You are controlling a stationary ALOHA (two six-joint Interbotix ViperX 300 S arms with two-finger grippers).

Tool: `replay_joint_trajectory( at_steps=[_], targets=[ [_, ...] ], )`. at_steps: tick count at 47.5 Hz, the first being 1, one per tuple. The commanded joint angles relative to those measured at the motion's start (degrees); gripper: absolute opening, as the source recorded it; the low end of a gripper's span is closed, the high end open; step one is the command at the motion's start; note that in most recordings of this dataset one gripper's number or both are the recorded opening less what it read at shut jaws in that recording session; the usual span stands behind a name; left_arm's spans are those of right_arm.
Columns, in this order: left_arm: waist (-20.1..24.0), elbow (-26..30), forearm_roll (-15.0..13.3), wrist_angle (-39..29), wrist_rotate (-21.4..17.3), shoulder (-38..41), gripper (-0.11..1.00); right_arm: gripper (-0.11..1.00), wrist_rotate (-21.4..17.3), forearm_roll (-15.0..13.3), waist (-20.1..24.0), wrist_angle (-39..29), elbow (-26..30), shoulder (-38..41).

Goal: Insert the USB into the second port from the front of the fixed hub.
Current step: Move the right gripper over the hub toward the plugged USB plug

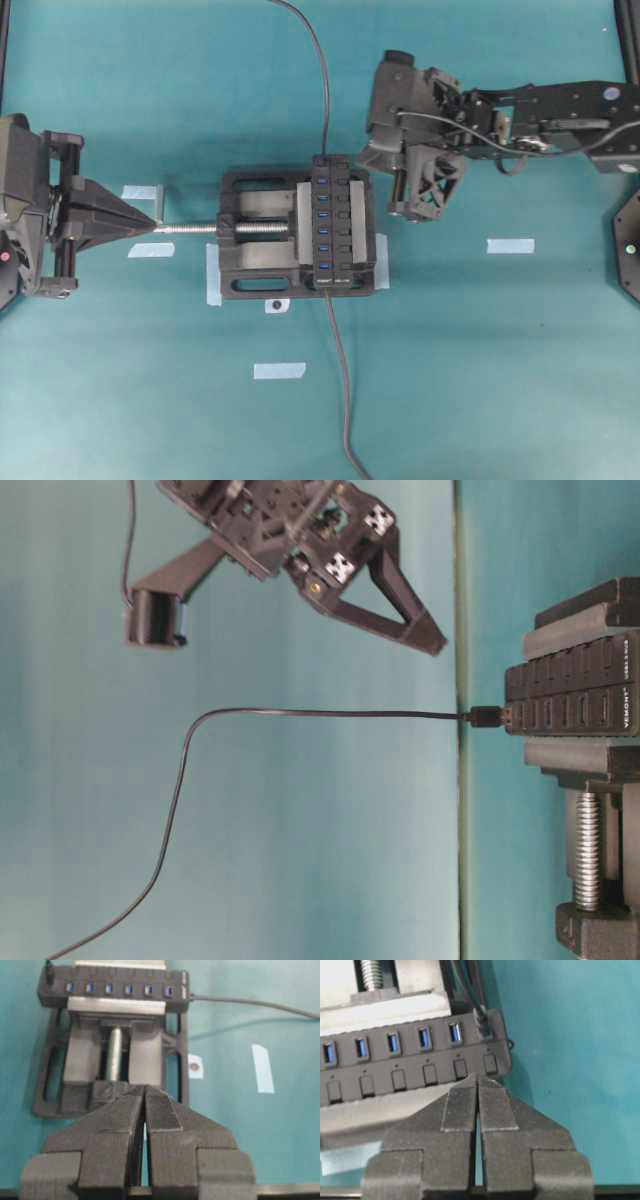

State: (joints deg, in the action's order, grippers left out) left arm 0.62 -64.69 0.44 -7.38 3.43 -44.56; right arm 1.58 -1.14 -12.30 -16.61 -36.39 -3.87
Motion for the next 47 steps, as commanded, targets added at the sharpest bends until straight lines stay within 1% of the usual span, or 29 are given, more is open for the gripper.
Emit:
replay_joint_trajectory(
  at_steps=[1,12,29,47],
  targets=[
    [0.0,0.79,0.09,0.26,0.0,0.18,0.0,-0.01,0.53,0.0,-0.18,0.18,1.58,0.0],
    [0.0,0.62,0.09,0.26,0.0,0.18,0.0,-0.01,0.62,-0.09,-0.18,0.26,2.72,1.85],
    [0.0,0.53,0.09,0.18,0.0,0.18,0.0,-0.01,0.53,-1.58,-0.35,0.18,4.04,3.25],
    [0.0,0.53,0.09,0.26,0.0,0.09,0.0,-0.01,0.53,-1.58,-0.79,0.88,4.13,3.34]
  ],
)
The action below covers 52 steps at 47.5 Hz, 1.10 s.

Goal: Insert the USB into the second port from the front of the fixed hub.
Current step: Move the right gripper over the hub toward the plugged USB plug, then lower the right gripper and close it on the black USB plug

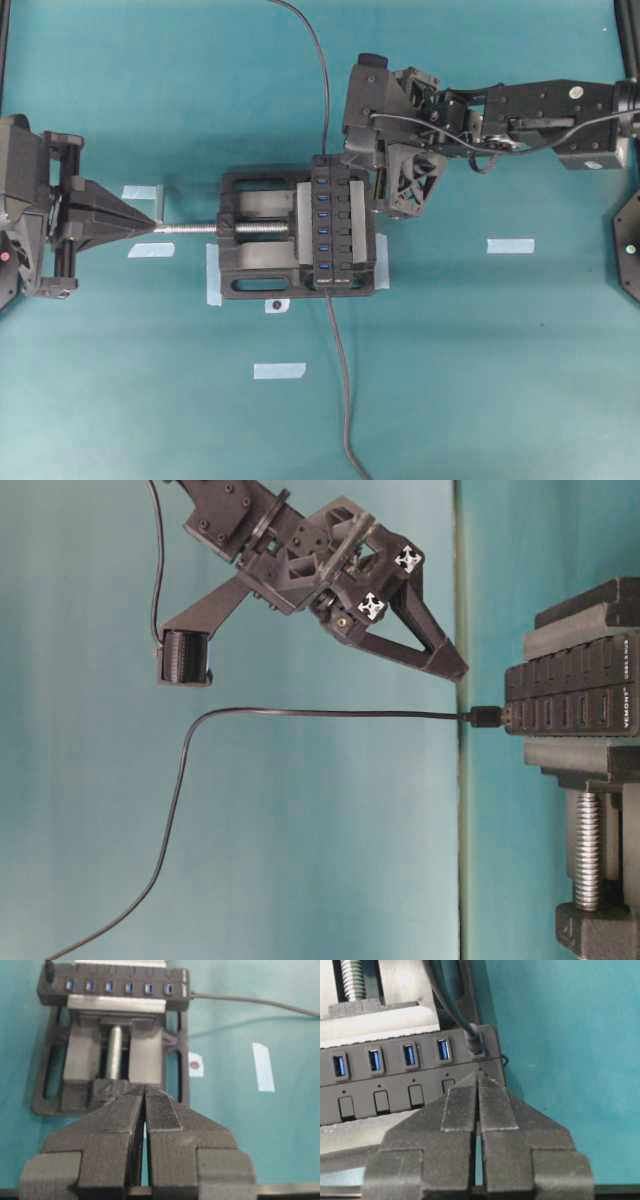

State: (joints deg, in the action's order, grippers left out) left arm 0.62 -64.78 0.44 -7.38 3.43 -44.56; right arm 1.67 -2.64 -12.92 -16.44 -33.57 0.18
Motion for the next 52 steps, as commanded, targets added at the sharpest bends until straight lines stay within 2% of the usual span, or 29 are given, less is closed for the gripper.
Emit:
replay_joint_trajectory(
  at_steps=[1,14,21,27,30,37,40,52],
  targets=[
    [0.0,0.62,0.09,0.18,0.0,0.18,0.0,-0.01,0.44,-0.09,-0.18,0.79,1.32,-0.62],
    [0.0,0.53,0.09,0.26,0.0,0.18,0.0,0.01,0.44,-0.09,-0.53,2.37,1.32,-0.18],
    [0.0,0.53,0.09,0.26,0.0,0.18,0.0,0.08,0.53,-0.09,-0.53,3.69,1.41,-0.18],
    [0.0,0.53,0.09,0.26,0.0,0.09,0.0,0.25,0.26,-0.09,-0.26,3.78,1.41,-0.18],
    [0.0,0.53,0.0,0.26,0.0,0.26,0.0,0.39,0.18,-0.09,-0.18,3.6,1.58,-0.09],
    [0.0,0.53,0.09,0.0,0.0,0.53,0.0,0.8,0.0,-0.09,-0.09,3.52,1.58,0.0],
    [0.0,0.62,0.09,0.0,0.0,0.62,0.0,0.91,0.0,-0.09,-0.18,3.52,1.58,0.09],
    [0.0,0.62,0.09,0.0,0.0,0.62,0.0,0.87,-0.18,0.0,-0.18,3.87,1.85,0.7]
  ],
)
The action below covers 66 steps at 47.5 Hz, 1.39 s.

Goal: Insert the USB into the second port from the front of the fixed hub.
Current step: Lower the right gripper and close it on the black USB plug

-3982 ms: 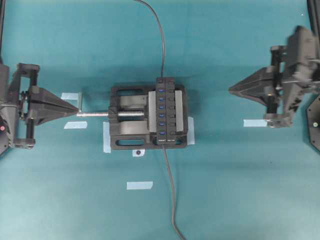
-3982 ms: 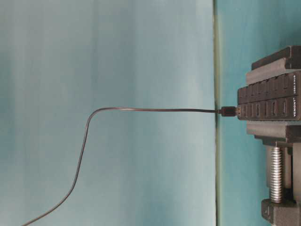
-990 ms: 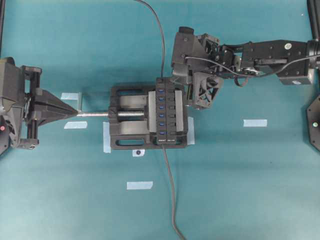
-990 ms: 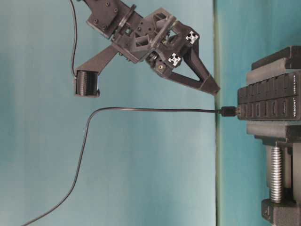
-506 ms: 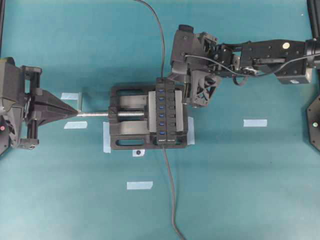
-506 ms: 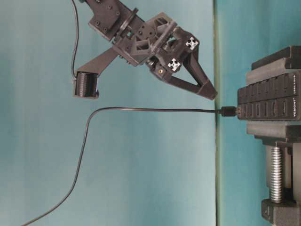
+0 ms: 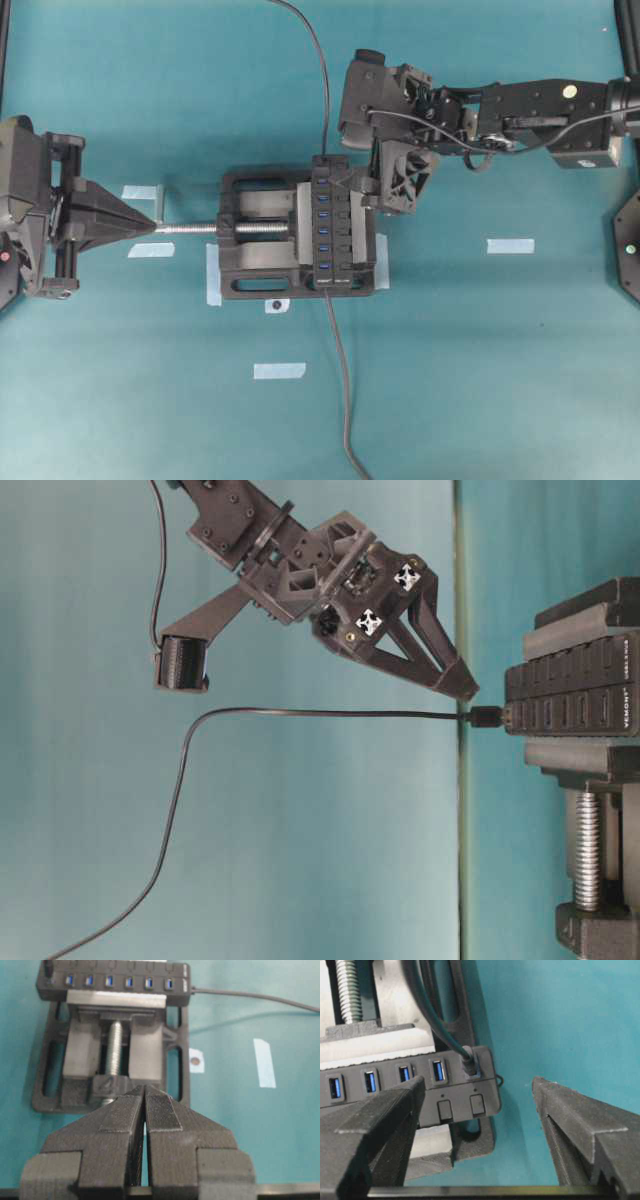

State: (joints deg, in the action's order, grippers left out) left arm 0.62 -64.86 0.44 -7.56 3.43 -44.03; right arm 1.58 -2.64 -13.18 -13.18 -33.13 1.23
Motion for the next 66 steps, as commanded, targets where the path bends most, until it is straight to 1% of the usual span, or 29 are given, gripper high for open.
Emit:
replay_joint_trajectory(
  at_steps=[1,22,39,44,49,59,66],
  targets=[
    [0.0,0.7,0.09,0.18,0.0,0.09,0.0,0.87,-0.09,0.0,0.0,0.53,1.41,-0.18],
    [0.0,0.7,0.09,0.18,0.09,0.09,0.0,0.87,0.09,0.09,0.0,0.62,4.75,2.99],
    [0.0,0.62,0.09,0.18,0.09,0.09,0.0,0.86,0.09,0.09,0.0,0.53,4.83,3.16],
    [0.0,0.62,0.09,0.18,0.09,0.09,0.0,0.84,0.09,0.09,0.0,0.53,4.75,3.16],
    [0.0,0.62,0.09,0.18,0.09,0.09,0.0,0.8,0.0,0.09,0.0,0.62,4.75,3.25],
    [0.0,0.62,0.09,0.18,0.09,0.09,0.0,0.59,0.09,0.09,0.09,0.79,4.83,3.34],
    [0.0,0.35,0.09,-0.09,0.09,0.09,0.0,0.5,0.09,0.09,0.18,1.14,4.75,3.43]
  ],
)
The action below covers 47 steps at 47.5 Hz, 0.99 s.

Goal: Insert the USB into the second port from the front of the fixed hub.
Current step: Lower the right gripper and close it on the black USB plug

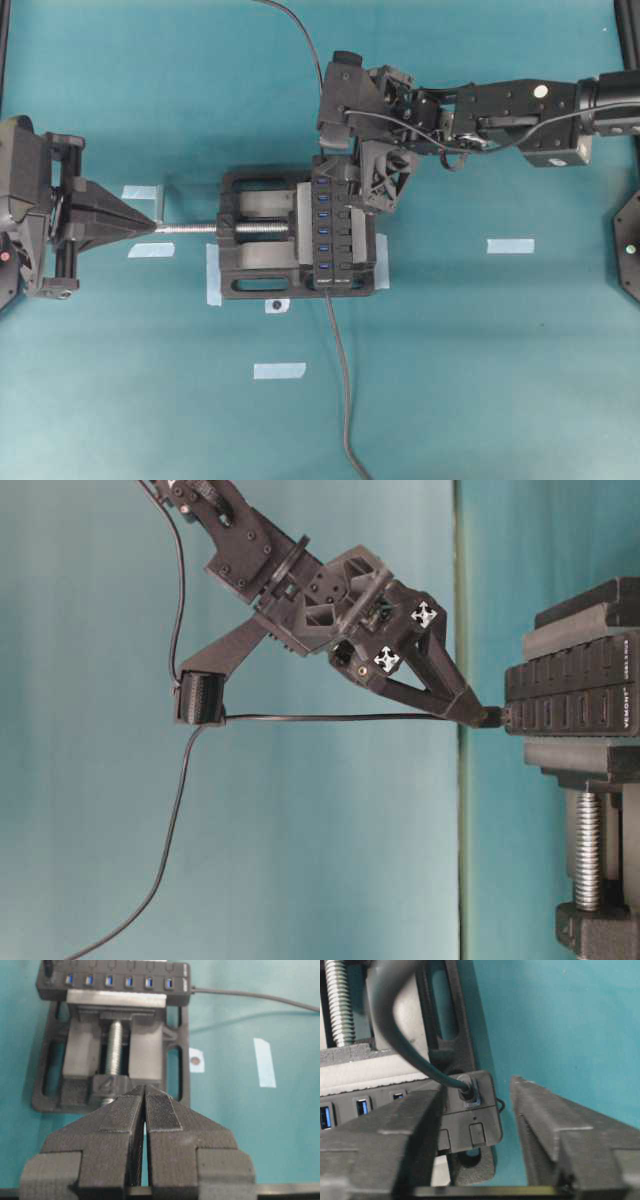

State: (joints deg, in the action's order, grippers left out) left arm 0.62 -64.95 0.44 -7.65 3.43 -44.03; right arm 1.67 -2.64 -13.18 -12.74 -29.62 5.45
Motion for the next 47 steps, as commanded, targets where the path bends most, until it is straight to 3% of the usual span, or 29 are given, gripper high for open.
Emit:
replay_joint_trajectory(
  at_steps=[1,17,35,47],
  targets=[
    [0.0,0.44,0.09,-0.09,0.09,0.09,0.0,0.49,0.0,0.09,0.26,0.7,1.23,-0.7],
    [0.0,0.53,0.09,-0.79,0.09,0.09,0.0,0.44,0.0,0.09,0.88,0.62,1.23,-0.18],
    [0.0,0.7,0.09,-0.79,0.09,0.09,0.0,0.12,-0.18,0.09,1.05,0.7,1.32,-0.44],
    [0.0,0.7,0.09,-0.79,0.18,0.09,0.0,0.09,-0.18,0.18,1.05,0.7,1.23,-0.62]
  ],
)
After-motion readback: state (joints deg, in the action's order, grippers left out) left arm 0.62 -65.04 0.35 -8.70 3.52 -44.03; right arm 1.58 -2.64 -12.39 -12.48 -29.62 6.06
